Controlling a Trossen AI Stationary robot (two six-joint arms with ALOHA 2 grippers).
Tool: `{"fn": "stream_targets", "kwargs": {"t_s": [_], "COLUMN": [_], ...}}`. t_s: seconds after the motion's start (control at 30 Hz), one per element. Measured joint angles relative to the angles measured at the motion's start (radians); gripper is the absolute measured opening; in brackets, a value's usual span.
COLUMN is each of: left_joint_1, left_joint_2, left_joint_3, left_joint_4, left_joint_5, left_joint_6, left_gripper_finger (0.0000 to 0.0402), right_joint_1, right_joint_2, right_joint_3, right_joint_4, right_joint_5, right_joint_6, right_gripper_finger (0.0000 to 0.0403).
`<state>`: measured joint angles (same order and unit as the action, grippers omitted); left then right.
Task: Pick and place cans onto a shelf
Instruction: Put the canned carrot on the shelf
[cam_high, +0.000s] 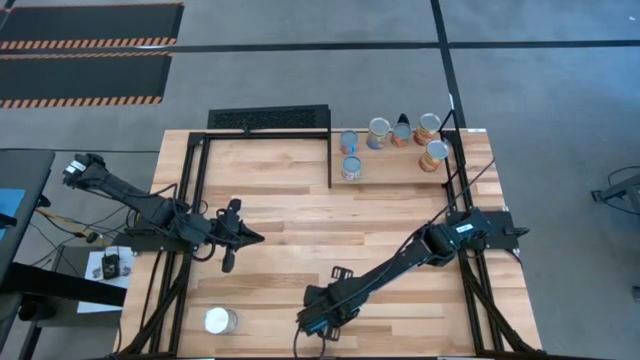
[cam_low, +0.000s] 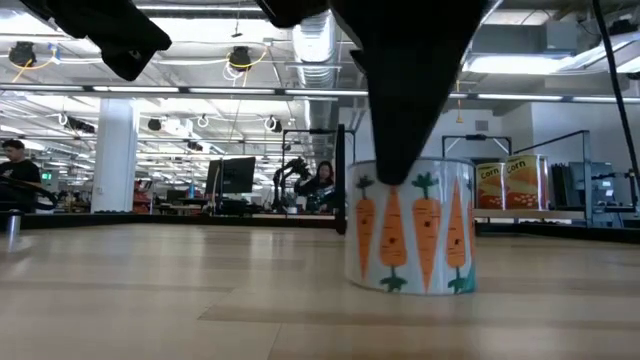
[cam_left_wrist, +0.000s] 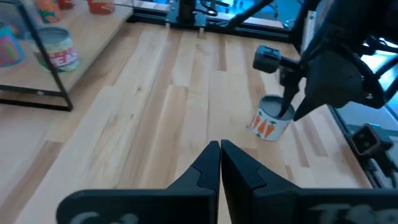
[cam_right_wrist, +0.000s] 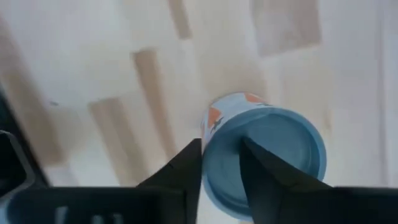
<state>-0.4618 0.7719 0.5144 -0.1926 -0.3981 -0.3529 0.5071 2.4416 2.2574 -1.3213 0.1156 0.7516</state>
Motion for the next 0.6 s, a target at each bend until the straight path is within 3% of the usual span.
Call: {"fn": "stream_targets", "kwargs": {"t_s": [0.33, 0.6], "left_joint_1": [0.008, 0.050], "left_joint_2": [-0.044, -0.112], "left_joint_3": [0.000, 0.000], "left_joint_4": [-0.009, -0.087], "left_joint_5": [-0.033, -0.034], "left_joint_6": [0.001, -0.020], "left_gripper_finger": [0.0000, 0.0000], "right_joint_1": [-0.088, -0.169], "right_joint_2": [0.000, -0.035], "right_joint_3": [-0.002, -0.004], "right_joint_4": [-0.145, -0.168], "right_joint_5": [0.021, 0.084], "right_joint_6": [-0.130, -0.356], "right_gripper_finger": [0.0018, 0.0005]}}
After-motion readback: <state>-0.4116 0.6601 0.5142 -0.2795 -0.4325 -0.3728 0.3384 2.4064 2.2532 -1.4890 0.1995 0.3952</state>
